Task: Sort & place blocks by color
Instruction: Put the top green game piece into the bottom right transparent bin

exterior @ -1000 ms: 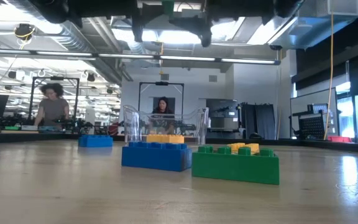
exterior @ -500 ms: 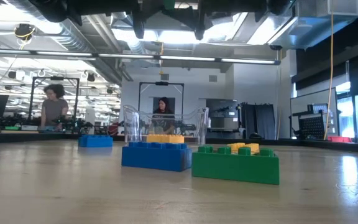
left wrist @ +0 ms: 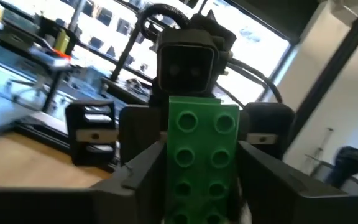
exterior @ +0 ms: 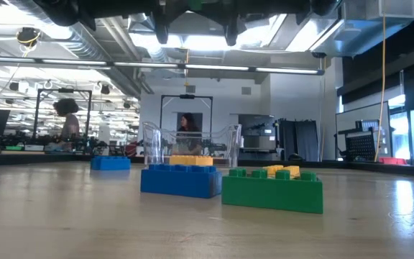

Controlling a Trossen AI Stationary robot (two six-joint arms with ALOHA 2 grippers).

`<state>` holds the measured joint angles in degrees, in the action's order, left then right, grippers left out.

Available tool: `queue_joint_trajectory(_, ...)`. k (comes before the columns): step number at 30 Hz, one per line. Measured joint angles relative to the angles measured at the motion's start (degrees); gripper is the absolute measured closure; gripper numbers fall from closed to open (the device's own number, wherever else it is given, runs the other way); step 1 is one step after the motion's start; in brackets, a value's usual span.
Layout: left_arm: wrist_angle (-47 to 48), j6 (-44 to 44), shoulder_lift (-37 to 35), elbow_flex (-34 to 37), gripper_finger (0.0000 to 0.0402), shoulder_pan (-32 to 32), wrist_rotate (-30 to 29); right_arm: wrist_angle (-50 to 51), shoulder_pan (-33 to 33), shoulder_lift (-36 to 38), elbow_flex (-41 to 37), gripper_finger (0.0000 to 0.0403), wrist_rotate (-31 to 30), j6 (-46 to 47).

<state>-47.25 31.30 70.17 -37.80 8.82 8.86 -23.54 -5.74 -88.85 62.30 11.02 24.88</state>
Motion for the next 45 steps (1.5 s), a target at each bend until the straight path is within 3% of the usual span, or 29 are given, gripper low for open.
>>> queue_joint_trajectory(6,0.8,2.9,0.0,0.0,0.0167,2.9,6.7,10.0,-0.7,3.6,0.0,0.0265,-0.2,-4.8)
queue_joint_trajectory(11,2.9,3.0,-2.9,0.0,0.0163,6.7,11.1,18.4,-2.2,7.4,0.0,0.0265,-0.4,-7.5)
queue_joint_trajectory(14,9.5,0.8,-6.5,0.0,0.0165,9.1,12.1,24.0,-2.9,10.2,0.0,0.0265,-0.4,-8.6)
queue_joint_trajectory(17,17.4,-4.3,-11.9,0.0,0.0165,11.1,9.5,29.6,-2.9,13.0,0.0,0.0265,-0.4,-9.3)
queue_joint_trajectory(20,25.4,-9.8,-17.6,0.0,0.0165,12.2,2.9,33.4,-2.6,14.9,0.0,0.0265,1.2,-10.2)
queue_joint_trajectory(24,29.5,-14.2,-23.2,0.0,0.0165,12.1,-3.9,34.4,-1.9,16.4,0.0,0.0265,2.0,-10.3)
queue_joint_trajectory(31,29.3,-15.4,-27.8,0.0,0.0165,12.1,-3.0,33.6,-1.9,16.5,0.0,0.0265,2.2,-10.4)
queue_joint_trajectory(39,29.3,-15.4,-27.9,0.0,0.0165,12.1,-3.0,34.3,-1.9,16.5,0.0,0.0265,2.2,-10.2)
queue_joint_trajectory(45,29.4,-15.4,-27.8,0.0,0.0165,12.1,-3.4,43.8,1.0,19.2,-0.1,0.0265,10.0,-4.2)
